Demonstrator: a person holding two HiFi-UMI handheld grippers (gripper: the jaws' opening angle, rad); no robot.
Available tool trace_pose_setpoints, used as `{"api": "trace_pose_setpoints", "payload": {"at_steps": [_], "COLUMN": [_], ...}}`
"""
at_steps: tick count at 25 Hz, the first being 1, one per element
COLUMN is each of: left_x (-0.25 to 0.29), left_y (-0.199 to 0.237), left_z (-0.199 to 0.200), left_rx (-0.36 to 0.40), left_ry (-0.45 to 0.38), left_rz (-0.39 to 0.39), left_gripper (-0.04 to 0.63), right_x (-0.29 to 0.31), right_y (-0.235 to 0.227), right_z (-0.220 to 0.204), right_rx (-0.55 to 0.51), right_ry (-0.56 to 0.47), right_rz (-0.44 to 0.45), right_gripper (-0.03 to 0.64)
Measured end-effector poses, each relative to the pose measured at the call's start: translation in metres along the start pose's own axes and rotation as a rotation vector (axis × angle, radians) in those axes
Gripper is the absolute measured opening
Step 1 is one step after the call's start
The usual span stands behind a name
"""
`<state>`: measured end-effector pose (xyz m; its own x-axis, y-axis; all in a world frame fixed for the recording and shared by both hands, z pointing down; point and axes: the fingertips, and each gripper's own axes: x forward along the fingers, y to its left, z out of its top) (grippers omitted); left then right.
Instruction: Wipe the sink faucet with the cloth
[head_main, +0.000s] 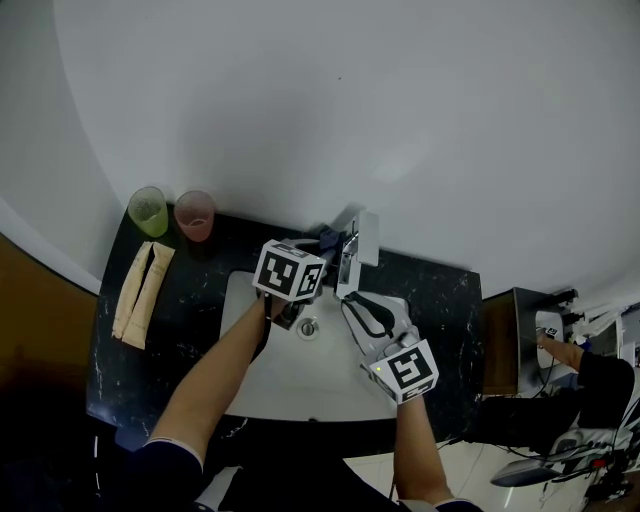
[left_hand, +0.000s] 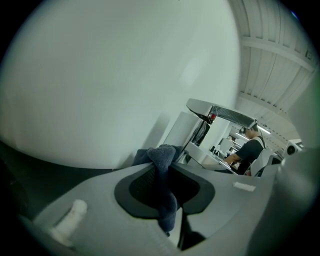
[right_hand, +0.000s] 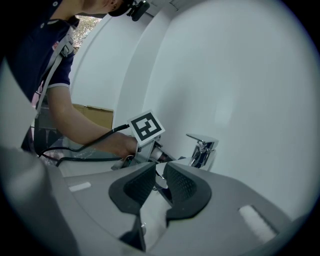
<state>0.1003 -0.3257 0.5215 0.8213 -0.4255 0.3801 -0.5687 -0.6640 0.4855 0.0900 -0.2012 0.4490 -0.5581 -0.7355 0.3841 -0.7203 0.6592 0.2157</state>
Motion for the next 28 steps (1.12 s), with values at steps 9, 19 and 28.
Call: {"api": "trace_pose_setpoints", "payload": {"at_steps": [9,19,28], "left_x": [-0.008,-0.002,-0.009], "left_y": [-0.023,-0.033,0.006], "left_z": [-0.016,-0.024,-0.002], "left_rx": [0.050,0.118,0.069], "left_ry": [0.042,0.096,0.036], "left_rz": [-0.072,-0.093,0.072], "left_gripper": [0.060,0.060,0.060], "right_x": [-0.001,-0.003,-0.003], "right_y": [-0.004,-0.005,-0.006], "right_z": [-0.005,-0.010,-0.007], "right_rx": [-0.018,-0.025,-0.028], "right_ry": [0.002,0.014,0.023], "right_rz": [-0.005,-0.001,-0.002], "right_gripper": [0.067,0.065,0.066]}}
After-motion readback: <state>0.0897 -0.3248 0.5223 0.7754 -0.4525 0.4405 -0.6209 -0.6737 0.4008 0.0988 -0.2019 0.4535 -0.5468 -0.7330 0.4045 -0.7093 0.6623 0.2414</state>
